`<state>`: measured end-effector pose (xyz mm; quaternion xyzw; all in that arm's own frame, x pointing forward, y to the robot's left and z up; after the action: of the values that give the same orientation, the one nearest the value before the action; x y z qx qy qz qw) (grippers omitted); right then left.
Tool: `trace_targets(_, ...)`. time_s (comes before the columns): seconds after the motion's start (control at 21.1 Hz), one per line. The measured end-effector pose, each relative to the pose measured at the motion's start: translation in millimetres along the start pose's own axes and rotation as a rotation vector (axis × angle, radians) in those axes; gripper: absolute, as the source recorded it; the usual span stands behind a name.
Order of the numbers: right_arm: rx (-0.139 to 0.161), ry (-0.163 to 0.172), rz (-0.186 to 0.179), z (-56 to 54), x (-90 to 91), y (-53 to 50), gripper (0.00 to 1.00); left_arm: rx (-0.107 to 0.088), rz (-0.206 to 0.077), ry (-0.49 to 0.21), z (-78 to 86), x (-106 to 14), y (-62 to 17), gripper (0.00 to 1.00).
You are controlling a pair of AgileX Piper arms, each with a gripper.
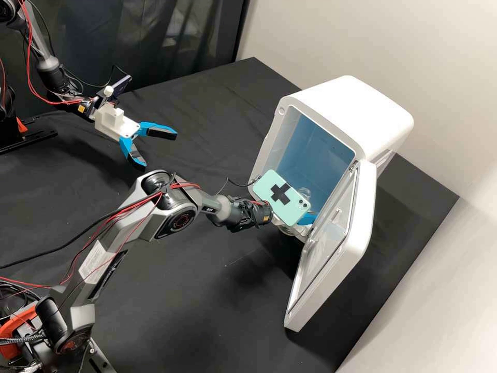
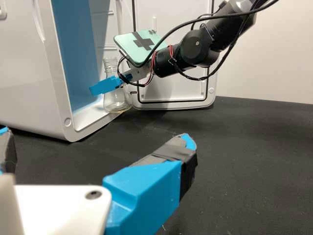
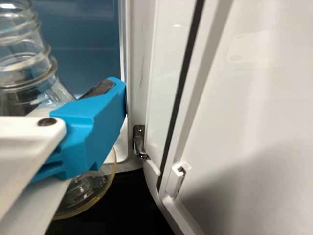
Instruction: Place the flask in the incubator
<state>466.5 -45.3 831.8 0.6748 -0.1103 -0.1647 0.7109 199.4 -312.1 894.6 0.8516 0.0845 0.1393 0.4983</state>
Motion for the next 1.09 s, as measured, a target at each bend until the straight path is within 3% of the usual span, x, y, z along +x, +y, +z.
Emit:
trace_targets(0.09,0.004,0.009,0.006,-4.5,-2.6,3.1,0.00,0.000,0.000,0.000,0.0,0.0,0.0,1.00)
trace_targets(0.24,0.039,0.029,0.030,-14.9,-10.2,14.2,0.00,0.000,0.000,0.000,0.0,0.0,0.0,1.00)
trace_targets(0.47,0.147,0.110,0.095,-36.9,-36.2,43.5,0.00,0.000,0.000,0.000,0.0,0.0,0.0,1.00)
trace_targets(0.52,0.180,0.109,0.090,-35.7,-40.8,46.1,0.00,0.000,0.000,0.000,0.0,0.0,0.0,1.00)
trace_targets(0.57,0.189,0.109,0.085,-34.2,-43.4,46.6,0.00,0.000,0.000,0.000,0.0,0.0,0.0,1.00)
trace_targets(0.66,0.184,0.115,0.084,-35.1,-46.5,47.2,0.00,0.000,0.000,0.000,0.0,0.0,0.0,1.00)
trace_targets(0.9,0.170,0.154,0.130,-39.4,-48.3,52.9,0.00,0.000,0.000,0.000,0.0,0.0,0.0,1.00)
trace_targets(0.99,0.162,0.160,0.130,-39.3,-51.4,51.8,0.00,0.000,0.000,0.000,0.0,0.0,0.0,1.00)
trace_targets(1.09,0.158,0.171,0.108,-40.2,-58.4,45.7,0.00,0.000,0.000,0.000,0.0,0.0,0.0,1.00)
